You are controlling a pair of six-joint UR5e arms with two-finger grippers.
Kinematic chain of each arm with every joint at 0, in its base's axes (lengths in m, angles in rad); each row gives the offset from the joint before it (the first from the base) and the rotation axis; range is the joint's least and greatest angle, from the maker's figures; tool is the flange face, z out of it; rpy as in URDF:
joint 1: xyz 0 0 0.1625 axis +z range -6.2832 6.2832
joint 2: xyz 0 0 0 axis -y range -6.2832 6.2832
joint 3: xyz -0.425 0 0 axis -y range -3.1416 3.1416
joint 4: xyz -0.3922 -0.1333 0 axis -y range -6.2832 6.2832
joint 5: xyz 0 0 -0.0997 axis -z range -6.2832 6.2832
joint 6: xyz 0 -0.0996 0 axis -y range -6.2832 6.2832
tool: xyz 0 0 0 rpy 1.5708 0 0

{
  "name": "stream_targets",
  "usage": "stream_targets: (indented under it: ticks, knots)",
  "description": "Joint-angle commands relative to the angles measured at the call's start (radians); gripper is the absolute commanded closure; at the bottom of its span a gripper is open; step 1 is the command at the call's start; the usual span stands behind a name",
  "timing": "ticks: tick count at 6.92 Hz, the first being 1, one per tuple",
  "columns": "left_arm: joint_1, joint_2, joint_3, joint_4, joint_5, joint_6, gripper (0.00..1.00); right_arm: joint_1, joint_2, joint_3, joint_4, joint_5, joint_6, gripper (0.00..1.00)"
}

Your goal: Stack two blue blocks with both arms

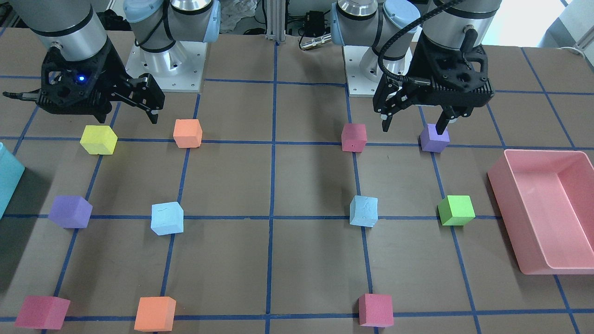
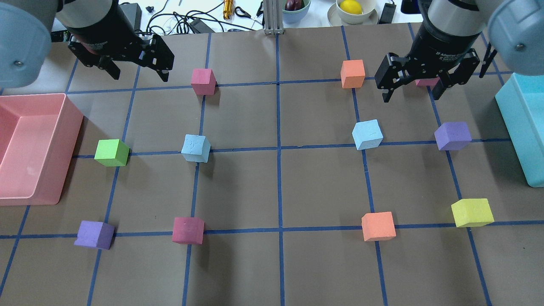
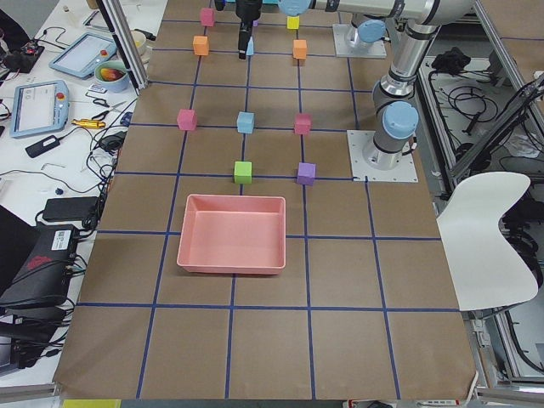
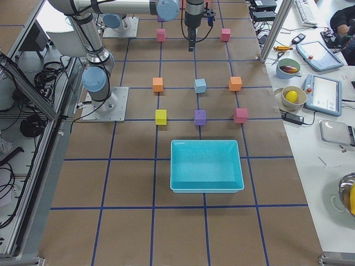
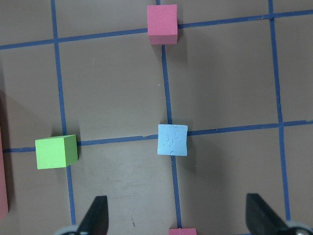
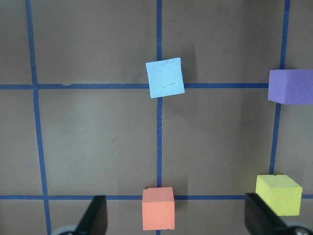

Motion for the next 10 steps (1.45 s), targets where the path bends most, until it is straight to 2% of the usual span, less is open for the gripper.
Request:
stream_targets:
  ticks: [1,5,8,9,10]
  knots:
    - [0.0,0.0,0.0,-0.01,0.001,0.0,0.0,0.001,0.0,0.002,0.0,0.0,0.0,0.0]
    - [0.003,0.0,-0.017,-0.03,-0.008,0.004,0.0,-0.001,0.008,0.012,0.001,-0.009,0.0,0.0]
    - [0.005,-0.049,-0.167,0.078,-0.007,0.007,0.0,-0.002,0.083,0.015,-0.025,0.003,-0.014,0.0]
    - [0.006,-0.078,-0.206,0.141,-0.001,0.006,0.0,-0.002,0.175,0.012,-0.11,0.002,-0.017,0.0]
    - [0.006,-0.118,-0.239,0.219,-0.002,0.001,0.0,-0.002,0.272,0.014,-0.27,-0.007,-0.018,0.0]
